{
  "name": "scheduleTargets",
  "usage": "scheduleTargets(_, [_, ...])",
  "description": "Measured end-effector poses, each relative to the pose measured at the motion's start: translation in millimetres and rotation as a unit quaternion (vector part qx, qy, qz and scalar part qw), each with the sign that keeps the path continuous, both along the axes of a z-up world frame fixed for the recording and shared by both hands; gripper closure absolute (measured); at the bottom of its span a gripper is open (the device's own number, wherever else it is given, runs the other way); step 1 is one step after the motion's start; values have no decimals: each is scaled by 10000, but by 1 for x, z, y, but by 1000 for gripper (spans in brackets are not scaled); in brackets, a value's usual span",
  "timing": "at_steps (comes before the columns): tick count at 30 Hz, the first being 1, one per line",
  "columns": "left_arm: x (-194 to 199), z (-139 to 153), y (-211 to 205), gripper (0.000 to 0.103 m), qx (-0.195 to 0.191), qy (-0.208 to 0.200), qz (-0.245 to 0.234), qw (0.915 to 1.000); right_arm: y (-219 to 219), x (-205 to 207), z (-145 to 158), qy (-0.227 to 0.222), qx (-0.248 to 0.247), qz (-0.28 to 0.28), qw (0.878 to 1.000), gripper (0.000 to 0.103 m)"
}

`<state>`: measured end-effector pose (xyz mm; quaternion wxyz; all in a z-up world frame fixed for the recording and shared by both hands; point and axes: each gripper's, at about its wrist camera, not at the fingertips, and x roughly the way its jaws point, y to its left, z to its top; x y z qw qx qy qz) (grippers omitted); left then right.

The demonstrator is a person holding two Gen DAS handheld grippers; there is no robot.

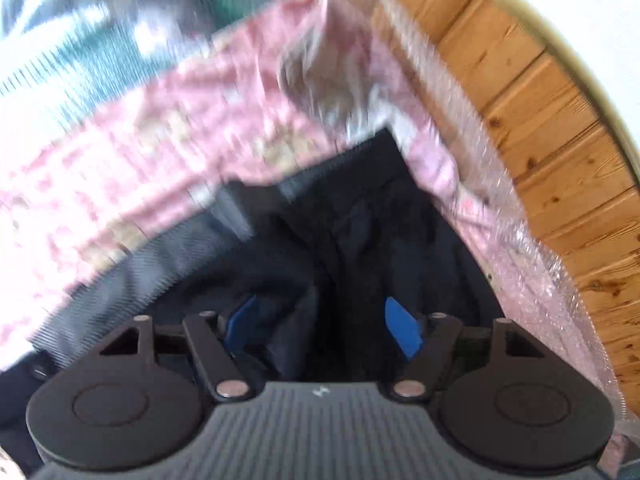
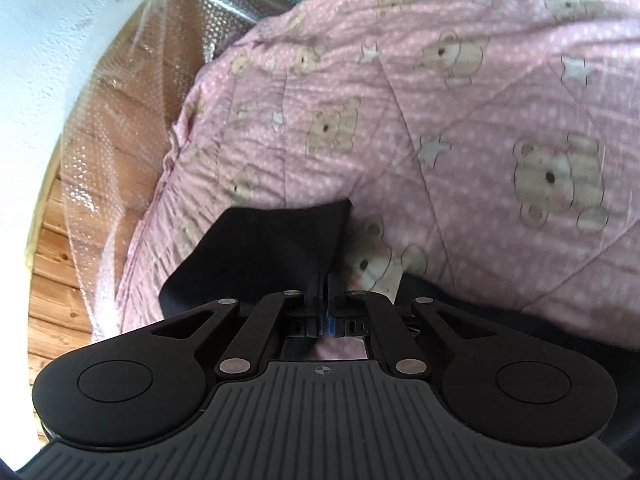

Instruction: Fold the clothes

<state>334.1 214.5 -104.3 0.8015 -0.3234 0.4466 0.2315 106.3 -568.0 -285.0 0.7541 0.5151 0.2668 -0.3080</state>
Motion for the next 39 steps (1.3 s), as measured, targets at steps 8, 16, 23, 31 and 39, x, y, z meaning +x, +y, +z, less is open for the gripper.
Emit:
scheduleTargets(8, [33,-42,-23,29,-1055,257,-412,9932,-5,7,-9,112,85,37,9999,101])
scheduleTargets(16, [50,-89,-15,102,-1294,372,-147,9908,-6,21,-5,70,21,207,9998,97])
scheduleTargets(23, [5,-28,-4,103,-1267,-682,-536,9881,-6,14,2,-51,-72,174,9998,100])
scheduleTargets(31, [-21,-46,29,40,-1161,-543,617,9898,32,26,40,957,-1496,645,9820,72])
scheduleTargets(39, [-12,-66,63,24,-1435,-782,635,9845,233,126,122,306,-4103,3310,8492,67])
